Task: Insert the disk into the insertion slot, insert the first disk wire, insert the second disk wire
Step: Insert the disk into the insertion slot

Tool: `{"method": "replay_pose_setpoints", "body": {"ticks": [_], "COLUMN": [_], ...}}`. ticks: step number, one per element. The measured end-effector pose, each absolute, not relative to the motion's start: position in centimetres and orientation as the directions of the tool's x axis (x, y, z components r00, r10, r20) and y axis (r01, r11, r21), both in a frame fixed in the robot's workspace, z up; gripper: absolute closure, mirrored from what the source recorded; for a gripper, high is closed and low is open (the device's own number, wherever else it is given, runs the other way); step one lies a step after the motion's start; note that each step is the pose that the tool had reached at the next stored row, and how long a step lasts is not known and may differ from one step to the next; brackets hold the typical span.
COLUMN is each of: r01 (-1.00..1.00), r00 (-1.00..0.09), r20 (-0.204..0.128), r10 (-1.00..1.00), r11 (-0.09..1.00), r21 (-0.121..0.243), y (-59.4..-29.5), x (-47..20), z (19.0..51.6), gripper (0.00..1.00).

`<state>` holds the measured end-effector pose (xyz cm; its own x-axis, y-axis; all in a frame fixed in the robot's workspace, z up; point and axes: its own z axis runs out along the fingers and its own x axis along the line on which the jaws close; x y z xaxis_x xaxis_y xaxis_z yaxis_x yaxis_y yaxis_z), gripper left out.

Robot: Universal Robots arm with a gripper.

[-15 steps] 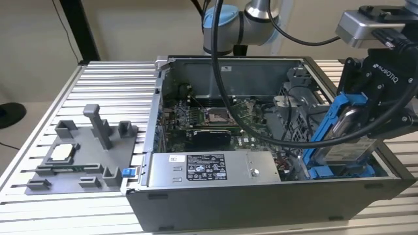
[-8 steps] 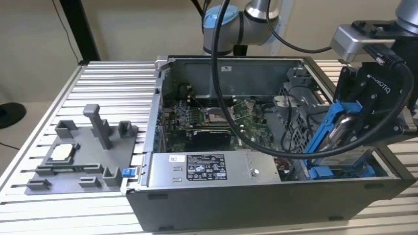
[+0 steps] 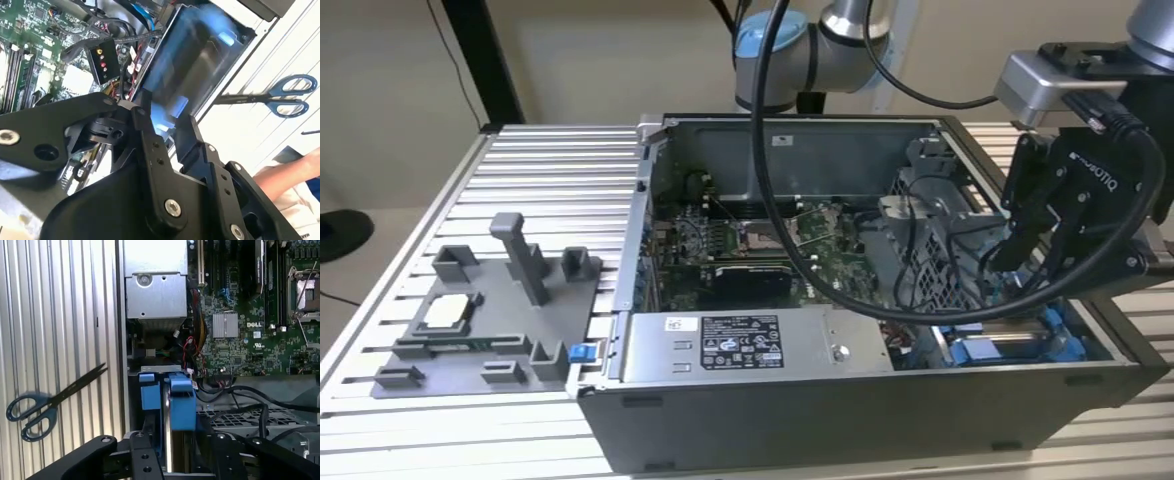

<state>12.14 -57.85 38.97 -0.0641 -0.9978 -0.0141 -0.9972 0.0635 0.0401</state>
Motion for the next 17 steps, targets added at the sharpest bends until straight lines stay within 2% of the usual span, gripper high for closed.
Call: {"method": "replay_pose_setpoints", "body": {"ticks": [7, 17], "r01": [-0.997, -0.997], "r00": [-0.064, -0.063], "r20": [-0.014, -0.015], "r10": [-0.998, -0.998], "r11": [0.063, 0.063], "r21": [0.040, 0.036], "y": [-57.8, -57.3], "x": [12.2, 12.2], "z": [39.1, 42.6], "gripper": [0.00, 0.00]}}
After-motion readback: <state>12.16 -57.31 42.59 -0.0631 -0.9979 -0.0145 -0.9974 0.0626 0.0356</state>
